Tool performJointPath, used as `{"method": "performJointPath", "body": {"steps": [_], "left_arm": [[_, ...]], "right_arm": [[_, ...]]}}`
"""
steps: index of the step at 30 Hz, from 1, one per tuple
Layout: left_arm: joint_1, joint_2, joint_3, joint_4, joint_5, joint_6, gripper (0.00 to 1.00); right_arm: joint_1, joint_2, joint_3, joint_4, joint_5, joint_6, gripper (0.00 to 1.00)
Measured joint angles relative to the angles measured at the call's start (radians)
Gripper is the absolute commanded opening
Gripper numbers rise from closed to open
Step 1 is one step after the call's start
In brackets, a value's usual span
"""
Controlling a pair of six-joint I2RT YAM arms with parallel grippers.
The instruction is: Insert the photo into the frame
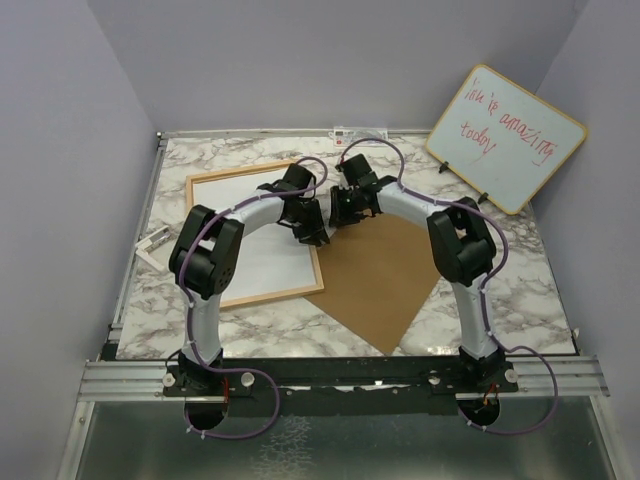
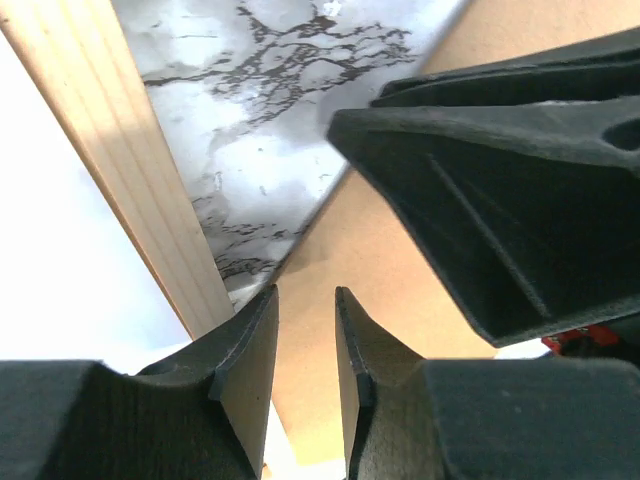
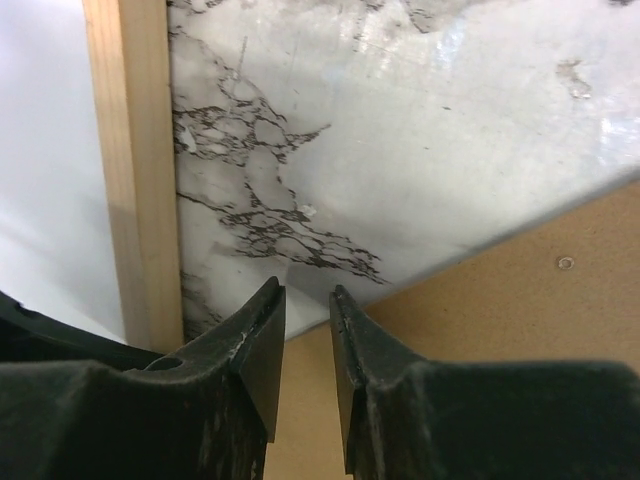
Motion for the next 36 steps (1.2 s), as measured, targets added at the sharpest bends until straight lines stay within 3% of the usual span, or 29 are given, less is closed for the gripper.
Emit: {"method": "performJointPath", "body": {"steps": [4, 9, 12, 23, 30, 36], "left_arm": [[-0.004, -0.010, 0.000, -0.032, -0.062, 0.010, 0.46], [-0.015, -0.014, 0.002, -0.058, -0.116, 0.063, 0.58], [-0.026, -0.003, 0.030, -0.075, -0.124, 0.112, 0.60], [-0.050, 0.029, 0.080, -0.084, -0.101, 0.244, 0.62], [-0.051, 0.030, 0.090, -0.091, -0.084, 0.288, 0.69], [-0.058, 0.030, 0.100, -0.097, -0.087, 0.276, 0.87]], "right_arm": [[-0.003, -0.024, -0.029, 0.005, 0.038, -0.039, 0.34], [-0.045, -0.080, -0.098, 0.024, 0.039, -0.029, 0.46], [-0.102, -0.143, -0.183, 0.041, 0.030, 0.034, 0.54], [-0.298, -0.495, -0.604, 0.056, 0.113, 0.377, 0.71], [-0.317, -0.583, -0.626, -0.040, 0.123, 0.328, 0.71], [-0.316, -0.583, -0.624, -0.133, 0.160, 0.296, 0.76]]}}
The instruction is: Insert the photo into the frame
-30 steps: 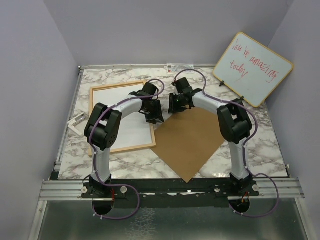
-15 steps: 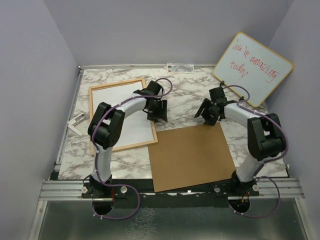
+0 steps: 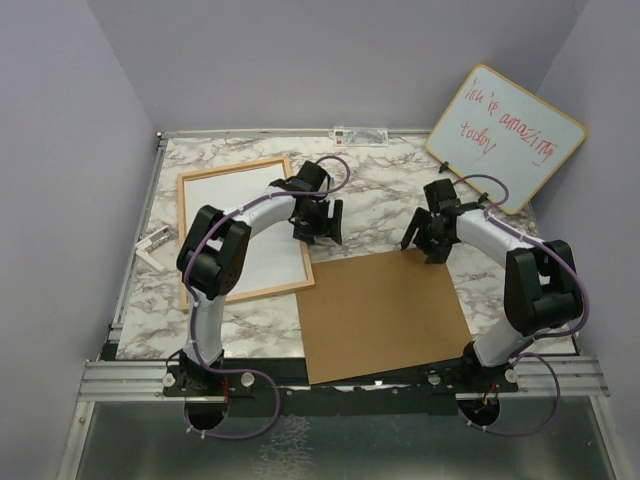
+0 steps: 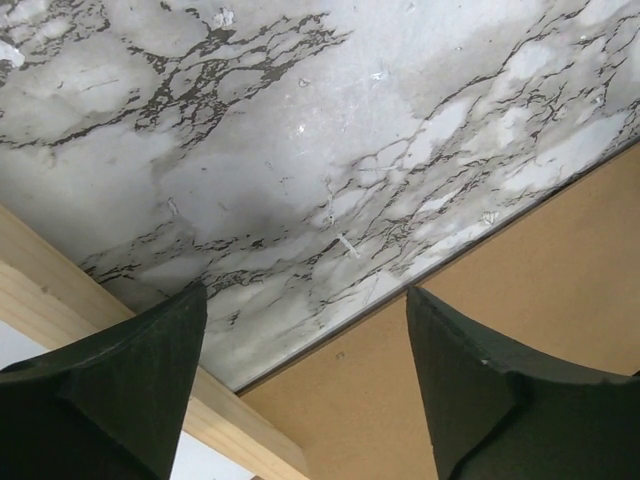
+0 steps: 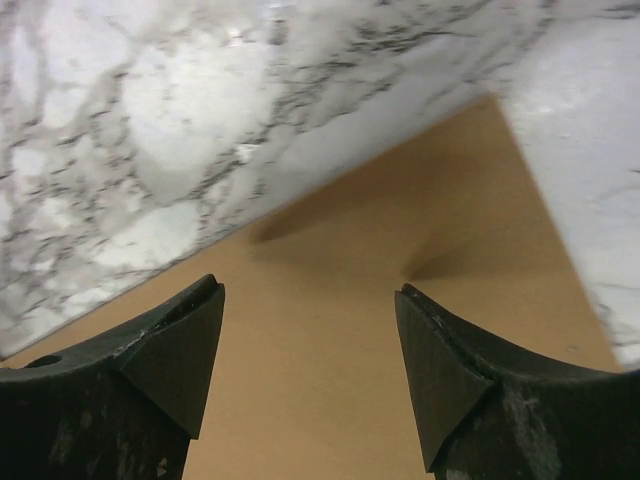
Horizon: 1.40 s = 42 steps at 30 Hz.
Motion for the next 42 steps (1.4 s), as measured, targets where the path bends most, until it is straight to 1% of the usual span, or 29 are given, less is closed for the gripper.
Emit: {"method": "performJointPath", "body": {"steps": [2, 6, 10, 12, 16, 20, 24, 27, 30, 34, 39, 42], "left_arm": [[-0.010, -0.008, 0.001, -0.006, -0.009, -0.009, 0.91], [-0.030, -0.062, -0.019, -0.041, -0.048, -0.028, 0.99], [-0.074, -0.203, -0.116, -0.103, -0.124, -0.060, 0.99], [-0.095, -0.286, -0.198, -0.131, -0.143, -0.079, 0.99], [-0.144, -0.441, -0.385, -0.178, -0.159, -0.128, 0.99], [-0.184, -0.534, -0.518, -0.188, -0.162, -0.179, 0.99], [-0.196, -0.585, -0.636, -0.125, -0.128, -0.233, 0.99], [-0.196, -0.584, -0.692, -0.056, -0.084, -0.262, 0.99], [-0.196, -0.573, -0.699, 0.016, -0.029, -0.277, 0.99], [-0.195, -0.529, -0.688, 0.119, 0.068, -0.290, 0.99], [-0.196, -0.452, -0.648, 0.226, 0.178, -0.296, 0.99], [-0.196, -0.401, -0.607, 0.253, 0.216, -0.299, 0.98]], "right_arm": [[0.000, 0.000, 0.000, -0.030, 0.056, 0.001, 0.80], [-0.014, 0.000, 0.000, -0.061, 0.171, 0.002, 0.84], [-0.077, 0.000, 0.002, -0.064, 0.236, 0.002, 0.86], [-0.116, 0.000, 0.007, -0.062, 0.255, 0.001, 0.88], [-0.174, 0.007, 0.018, -0.047, 0.270, 0.000, 0.89], [-0.208, 0.027, 0.015, -0.034, 0.257, -0.002, 0.90], [-0.239, 0.029, -0.017, 0.011, 0.188, -0.016, 0.90], [-0.263, 0.009, -0.059, 0.060, 0.125, -0.030, 0.90], [-0.296, -0.029, -0.105, 0.111, 0.066, -0.034, 0.90], [-0.331, -0.054, -0.138, 0.151, 0.002, -0.034, 0.90], [-0.353, -0.054, -0.143, 0.177, -0.022, -0.033, 0.90], [-0.381, -0.045, -0.144, 0.224, -0.028, -0.034, 0.90]]}}
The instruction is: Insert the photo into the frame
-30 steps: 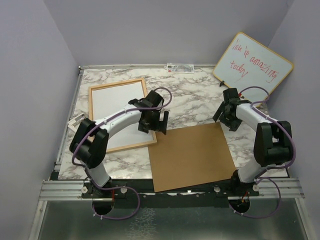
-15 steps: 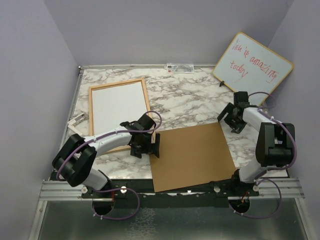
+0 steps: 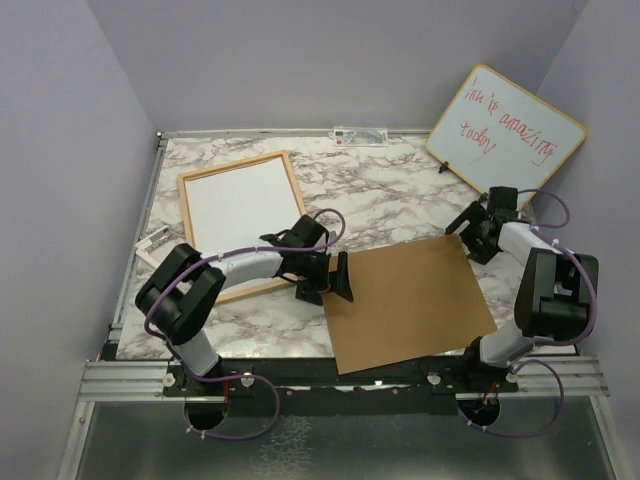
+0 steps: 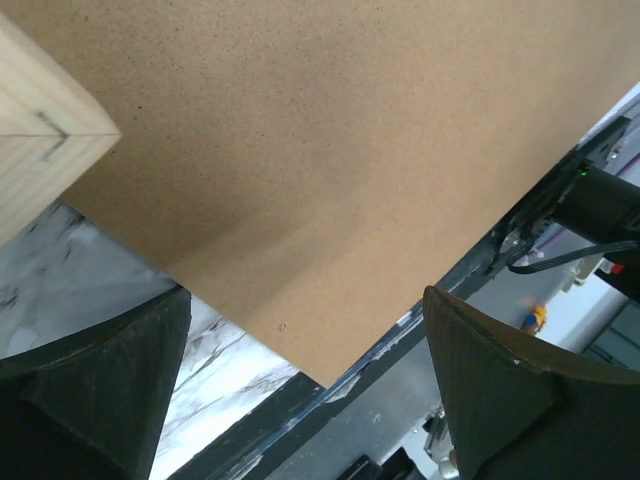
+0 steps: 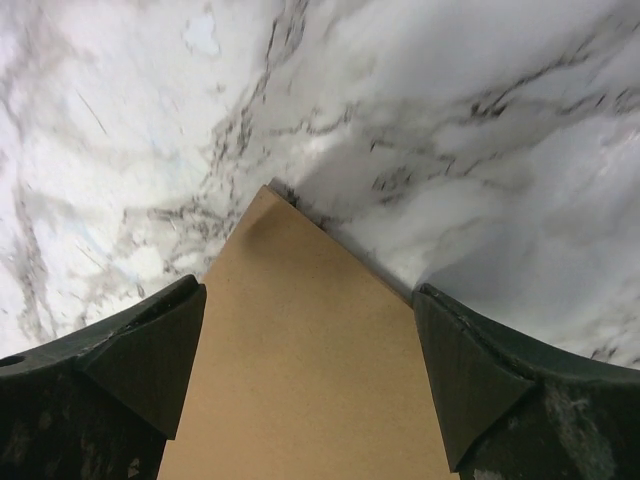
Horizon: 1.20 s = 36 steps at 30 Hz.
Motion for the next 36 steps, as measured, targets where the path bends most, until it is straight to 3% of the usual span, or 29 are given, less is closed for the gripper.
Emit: {"method": "performJointPath", "body": {"steps": [12, 25, 31, 36], "left_arm": [[-0.013, 0.269, 0.311, -0.051, 0.093, -0.003, 0.97], [-0.012, 0.408, 0.522, -0.154, 0.156, 0.035, 0.92], [-0.039, 0.457, 0.616, 0.109, 0.230, 0.029, 0.92], [-0.058, 0.457, 0.664, 0.285, 0.274, -0.013, 0.91]], "right_arm": [[-0.134, 0.047, -0.012, 0.221, -0.009, -0.001, 0.89], [-0.189, 0.027, -0.082, 0.387, -0.010, -0.010, 0.84], [-0.131, -0.069, -0.147, 0.293, -0.253, 0.044, 0.85], [-0.132, -0.120, -0.140, 0.242, -0.295, 0.048, 0.84]]}}
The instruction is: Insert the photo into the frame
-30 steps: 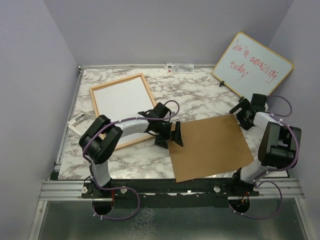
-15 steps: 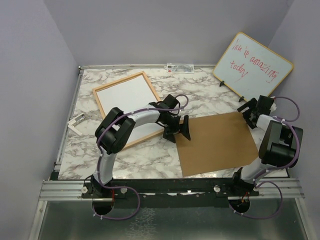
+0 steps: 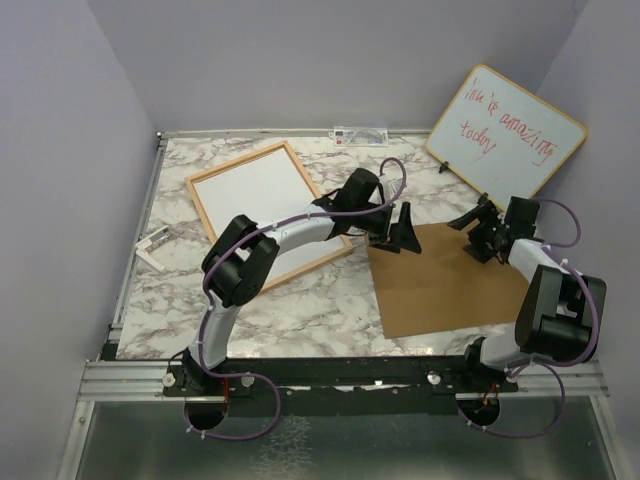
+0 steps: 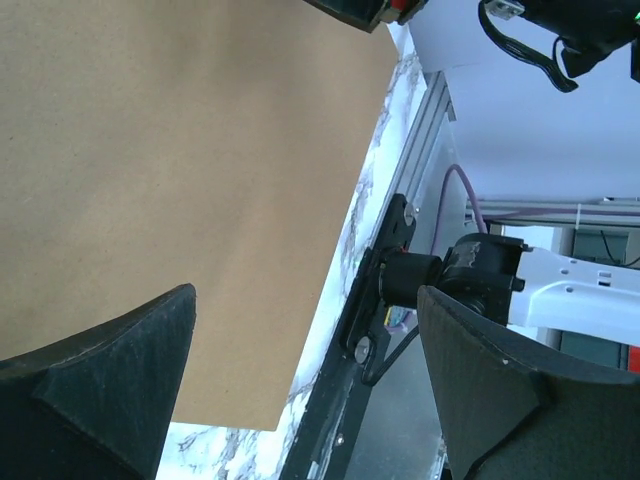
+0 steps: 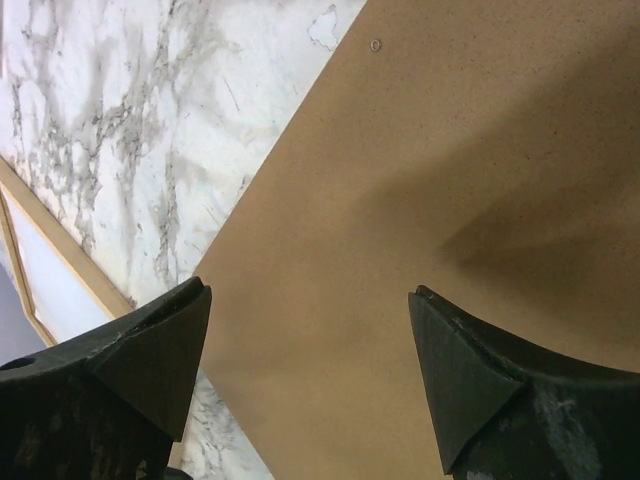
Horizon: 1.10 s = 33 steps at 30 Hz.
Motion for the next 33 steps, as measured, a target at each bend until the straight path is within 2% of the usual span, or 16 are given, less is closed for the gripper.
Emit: {"method": "performJointPath", "body": {"steps": [5, 11, 18, 25, 33], "left_arm": [[0.009, 0.008, 0.028, -0.090, -0.084, 0.047, 0.96], [0.031, 0.013, 0.041, -0.254, -0.279, 0.084, 0.99], [0.032, 0.036, 0.030, -0.324, -0.393, 0.030, 0.99], [0.023, 0.047, 0.052, -0.360, -0.480, -0.059, 0.99], [0.006, 0.069, 0.103, -0.418, -0.536, -0.111, 0.99]], "right_arm": [[-0.001, 0.003, 0.034, -0.084, 0.032, -0.010, 0.86], [-0.005, 0.095, 0.164, -0.213, 0.259, -0.026, 0.91], [-0.090, 0.229, 0.286, -0.241, 0.435, -0.089, 0.92], [-0.157, 0.300, 0.349, -0.222, 0.432, -0.233, 0.92], [-0.176, 0.317, 0.362, -0.202, 0.397, -0.352, 0.92]]}}
